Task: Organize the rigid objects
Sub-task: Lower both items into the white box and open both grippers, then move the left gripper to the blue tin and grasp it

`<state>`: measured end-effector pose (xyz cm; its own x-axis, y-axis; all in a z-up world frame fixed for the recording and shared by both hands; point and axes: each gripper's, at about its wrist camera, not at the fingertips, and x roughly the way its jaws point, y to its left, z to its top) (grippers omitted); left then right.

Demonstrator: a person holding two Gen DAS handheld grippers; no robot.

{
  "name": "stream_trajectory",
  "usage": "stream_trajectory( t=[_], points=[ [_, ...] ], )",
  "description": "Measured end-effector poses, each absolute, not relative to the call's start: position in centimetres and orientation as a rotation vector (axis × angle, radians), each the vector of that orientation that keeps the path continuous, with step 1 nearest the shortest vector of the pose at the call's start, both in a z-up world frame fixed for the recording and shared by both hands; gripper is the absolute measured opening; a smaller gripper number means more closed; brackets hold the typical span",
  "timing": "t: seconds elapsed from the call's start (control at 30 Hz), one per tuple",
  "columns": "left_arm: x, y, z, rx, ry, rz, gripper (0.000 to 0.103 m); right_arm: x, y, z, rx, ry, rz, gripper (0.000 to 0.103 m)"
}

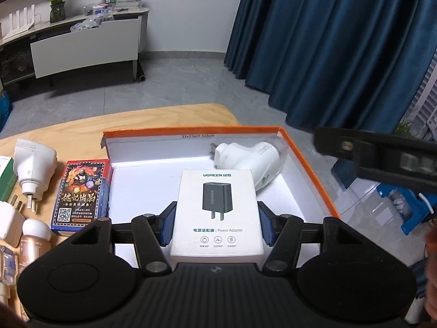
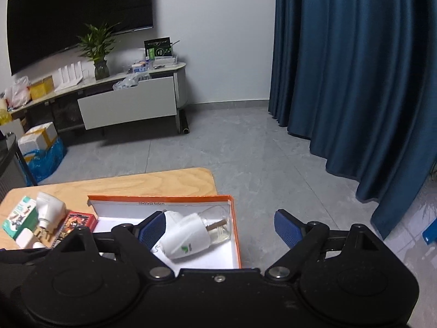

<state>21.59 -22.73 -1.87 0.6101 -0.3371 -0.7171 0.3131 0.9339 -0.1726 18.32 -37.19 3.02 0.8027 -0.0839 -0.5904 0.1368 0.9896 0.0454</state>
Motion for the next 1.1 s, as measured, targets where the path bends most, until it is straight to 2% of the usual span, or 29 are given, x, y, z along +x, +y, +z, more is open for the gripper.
stream_trajectory(
  t=[0.03,0.13,0.17,0.37,1.1],
  points=[
    [21.6,-22.7,-1.8,-0.029,0.843,-0.363,0.077,18.0,-37.1,3.1,0.08,0.626,-0.123,0.102],
    [20.8,-22.2,-1.1,-0.035,0.829,-0.354,0.085,17.3,-36.7,3.5,0.06,0.615,-0.133,0.102],
    [20.6,-22.1,-0.8,-0.029,0.83,-0.349,0.091,17.0,-36.6,3.5,0.059,0.611,-0.135,0.102],
    [18.6,-20.4,1.0,-0.013,0.825,-0.312,0.1,15.9,-35.8,3.7,0.084,0.618,-0.141,0.102],
    [12.7,-5.3,1.0,-0.163,0.819,-0.049,0.101,13.4,-23.9,1.0,0.026,0.728,0.1,0.102]
  ],
)
